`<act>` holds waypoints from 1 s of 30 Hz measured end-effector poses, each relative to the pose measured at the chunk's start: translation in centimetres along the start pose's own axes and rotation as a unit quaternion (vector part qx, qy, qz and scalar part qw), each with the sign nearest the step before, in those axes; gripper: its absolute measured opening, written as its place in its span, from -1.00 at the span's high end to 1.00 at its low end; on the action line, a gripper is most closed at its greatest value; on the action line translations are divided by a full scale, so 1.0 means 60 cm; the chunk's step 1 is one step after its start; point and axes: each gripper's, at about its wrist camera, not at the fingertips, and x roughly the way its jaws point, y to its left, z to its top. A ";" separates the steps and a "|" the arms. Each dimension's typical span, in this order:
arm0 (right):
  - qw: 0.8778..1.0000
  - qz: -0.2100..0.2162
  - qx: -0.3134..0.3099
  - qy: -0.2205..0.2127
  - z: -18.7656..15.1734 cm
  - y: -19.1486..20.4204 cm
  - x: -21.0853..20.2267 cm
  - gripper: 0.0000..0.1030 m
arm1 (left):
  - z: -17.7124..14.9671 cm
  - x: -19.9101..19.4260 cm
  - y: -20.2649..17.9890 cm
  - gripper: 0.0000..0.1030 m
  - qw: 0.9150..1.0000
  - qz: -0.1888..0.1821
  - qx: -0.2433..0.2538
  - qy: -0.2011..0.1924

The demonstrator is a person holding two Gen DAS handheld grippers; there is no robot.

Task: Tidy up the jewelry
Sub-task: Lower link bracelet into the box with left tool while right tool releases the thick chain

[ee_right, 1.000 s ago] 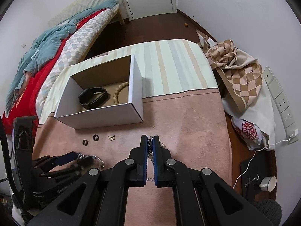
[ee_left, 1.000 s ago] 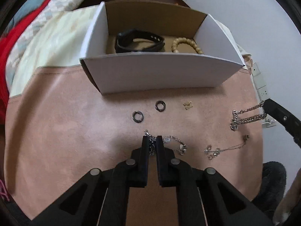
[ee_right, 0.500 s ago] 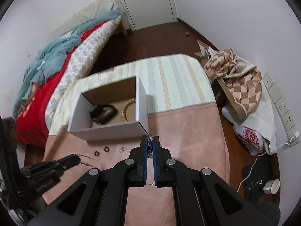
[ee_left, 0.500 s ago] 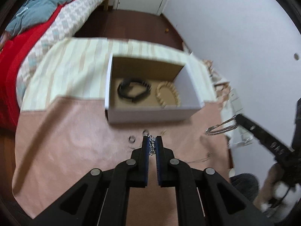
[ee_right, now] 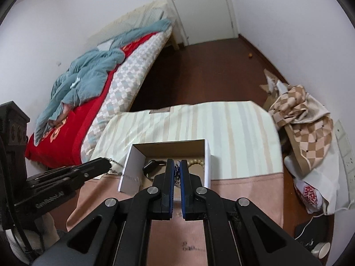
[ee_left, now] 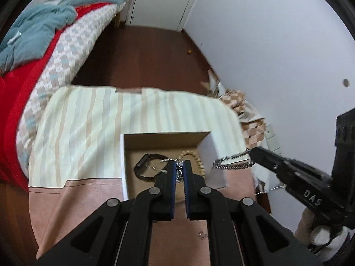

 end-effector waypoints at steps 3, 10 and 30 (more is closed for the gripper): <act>1.000 0.007 0.000 0.030 0.018 -0.002 0.050 0.91 | 0.001 0.036 0.017 0.93 1.000 0.003 -0.011 0.027; 0.992 0.057 0.010 0.109 0.027 0.005 0.139 0.91 | 0.002 0.080 0.060 0.87 0.995 0.030 -0.059 0.078; 0.979 -0.149 -0.056 0.125 -0.022 -0.018 0.149 -0.83 | -0.033 0.072 0.059 -1.00 0.980 0.197 -0.011 0.034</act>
